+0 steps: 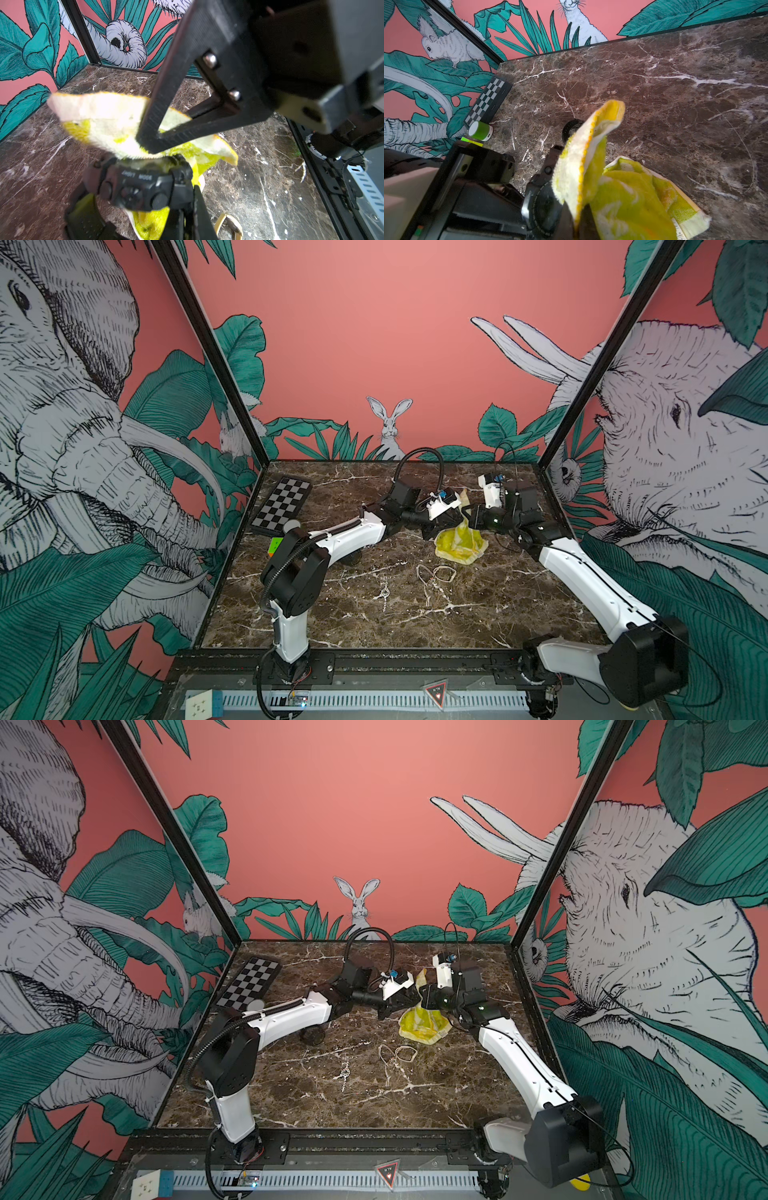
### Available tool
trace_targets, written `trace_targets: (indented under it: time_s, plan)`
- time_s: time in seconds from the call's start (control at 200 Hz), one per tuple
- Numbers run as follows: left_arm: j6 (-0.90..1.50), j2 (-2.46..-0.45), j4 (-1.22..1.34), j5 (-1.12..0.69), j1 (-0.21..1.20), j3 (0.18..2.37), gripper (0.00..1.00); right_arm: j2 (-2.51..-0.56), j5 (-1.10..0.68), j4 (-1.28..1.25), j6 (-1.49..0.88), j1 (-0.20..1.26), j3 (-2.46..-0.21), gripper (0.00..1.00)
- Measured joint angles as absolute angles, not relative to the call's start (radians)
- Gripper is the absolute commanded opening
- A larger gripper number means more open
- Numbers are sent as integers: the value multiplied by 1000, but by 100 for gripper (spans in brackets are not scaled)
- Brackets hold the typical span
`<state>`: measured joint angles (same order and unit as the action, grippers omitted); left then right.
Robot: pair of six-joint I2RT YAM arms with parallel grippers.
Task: Wipe the watch dial
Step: Wipe the dirt from the watch dial, then place the watch at the center of the board.
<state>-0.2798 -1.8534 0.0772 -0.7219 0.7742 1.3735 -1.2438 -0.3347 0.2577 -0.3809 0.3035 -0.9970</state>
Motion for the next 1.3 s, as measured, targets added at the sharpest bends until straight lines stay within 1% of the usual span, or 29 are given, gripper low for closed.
trace_targets:
  time_s: [0.26, 0.49, 0.765, 0.895, 1.15, 1.3]
  plan:
    - [-282, -1846, 103, -746, 785, 1342, 0, -1193, -299, 316, -366, 296, -982, 0]
    - [-307, -1773, 120, -777, 802, 1275, 0, -1137, -241, 405, -346, 208, -955, 0]
    - [-351, -1715, 112, -765, 792, 1215, 0, -1095, -215, 467, -324, 155, -956, 0]
    - [-351, -1709, 105, -746, 748, 1163, 0, -1087, -194, 501, -315, 140, -966, 0]
    - [-360, -1707, -7, -613, 570, 1097, 0, -1087, -191, 516, -310, 135, -984, 0]
    - [-392, -1712, -109, -540, 533, 1106, 0, -1102, -197, 514, -311, 135, -986, 0]
